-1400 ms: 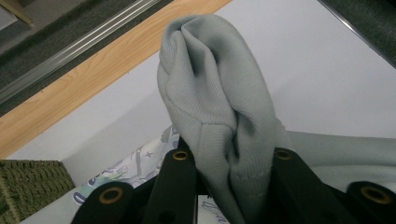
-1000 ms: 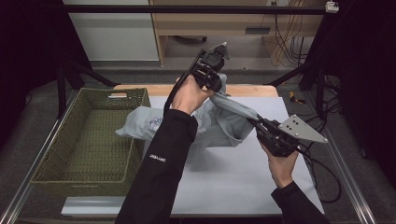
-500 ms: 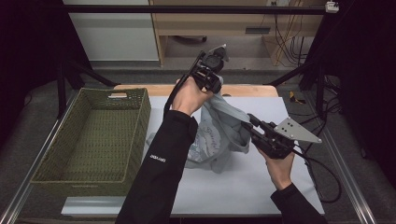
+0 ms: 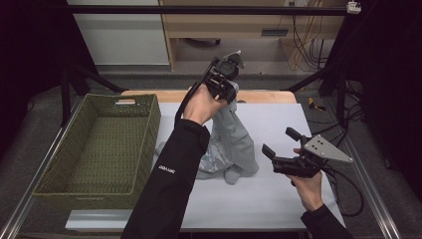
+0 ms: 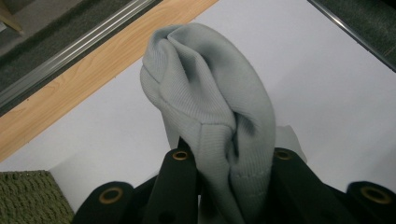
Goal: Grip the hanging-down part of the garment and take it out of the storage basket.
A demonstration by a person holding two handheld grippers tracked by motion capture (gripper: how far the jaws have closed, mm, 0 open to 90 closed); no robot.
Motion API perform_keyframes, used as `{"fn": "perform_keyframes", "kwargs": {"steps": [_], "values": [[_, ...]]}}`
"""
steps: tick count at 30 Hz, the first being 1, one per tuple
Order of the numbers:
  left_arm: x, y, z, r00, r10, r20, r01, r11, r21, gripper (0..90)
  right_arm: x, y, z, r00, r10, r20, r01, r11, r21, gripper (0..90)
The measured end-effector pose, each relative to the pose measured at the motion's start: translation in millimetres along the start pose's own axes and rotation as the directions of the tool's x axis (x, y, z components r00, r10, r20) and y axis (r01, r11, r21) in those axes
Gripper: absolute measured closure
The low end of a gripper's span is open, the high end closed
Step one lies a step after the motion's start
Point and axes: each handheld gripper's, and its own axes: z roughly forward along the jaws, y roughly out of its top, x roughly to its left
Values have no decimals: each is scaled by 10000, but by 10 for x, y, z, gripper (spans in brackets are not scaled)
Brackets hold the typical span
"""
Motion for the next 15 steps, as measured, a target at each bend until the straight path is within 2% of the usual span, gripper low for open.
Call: {"fn": "perform_keyframes", "kwargs": {"steps": [4, 5, 11, 12, 15], "values": [[6, -13, 13, 10000, 6, -15, -6, 10000, -29, 787, -23, -50, -27, 9999, -84, 116, 83, 9999, 66, 5], [9, -17, 15, 10000, -3, 4, 3, 10000, -39, 787, -20, -73, -59, 9999, 65, 79, -66, 9999, 151, 5], [12, -48, 29, 10000, 16, -5, -17, 9999, -132, 787, -61, -163, -151, 10000, -60, -67, 61, 9999, 148, 4], [11, -53, 32, 10000, -13, 24, 14, 9998, -190, 787, -44, -174, -162, 9997, 243, -1, -243, 9996, 172, 4], [-17, -66, 56, 9999, 127, 72, -125, 9996, -261, 787, -55, -242, -194, 9997, 229, -9, -229, 9992, 320, 4]]}}
